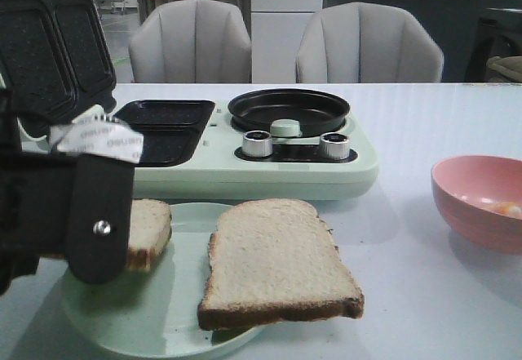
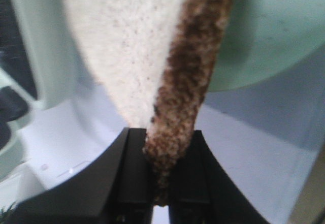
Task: Make breakfast with bread and shrimp
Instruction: 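Lower the left gripper and grasp the bread slice edge, then lift the bread slice with the left gripper over the waffle plate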
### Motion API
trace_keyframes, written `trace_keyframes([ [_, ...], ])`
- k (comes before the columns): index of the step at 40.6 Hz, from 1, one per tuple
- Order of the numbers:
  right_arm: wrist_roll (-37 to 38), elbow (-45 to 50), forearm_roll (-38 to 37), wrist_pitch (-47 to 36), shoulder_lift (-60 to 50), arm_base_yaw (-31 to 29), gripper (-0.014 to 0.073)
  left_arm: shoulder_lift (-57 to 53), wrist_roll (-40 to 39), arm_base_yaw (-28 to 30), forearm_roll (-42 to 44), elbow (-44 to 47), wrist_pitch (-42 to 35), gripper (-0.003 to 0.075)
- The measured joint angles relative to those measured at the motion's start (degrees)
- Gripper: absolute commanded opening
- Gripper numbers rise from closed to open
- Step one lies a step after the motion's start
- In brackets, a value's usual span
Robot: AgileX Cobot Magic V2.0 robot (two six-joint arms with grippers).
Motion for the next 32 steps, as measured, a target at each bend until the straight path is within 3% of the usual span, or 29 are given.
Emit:
trace_keyframes([
  [10,0.0,0.0,0.0,0.0,0.0,0.0,0.0591,-10.12,0.0,-2.53,9.59,-2.18,7.23,0.0101],
  [16,0.0,0.0,0.0,0.0,0.0,0.0,0.0591,-13.27,0.0,0.47,19.96,-2.67,5.39,0.0101],
  [32,0.0,0.0,0.0,0.0,0.0,0.0,0.0591,-6.81,0.0,26.66,26.06,-15.83,-20.22,0.0101],
])
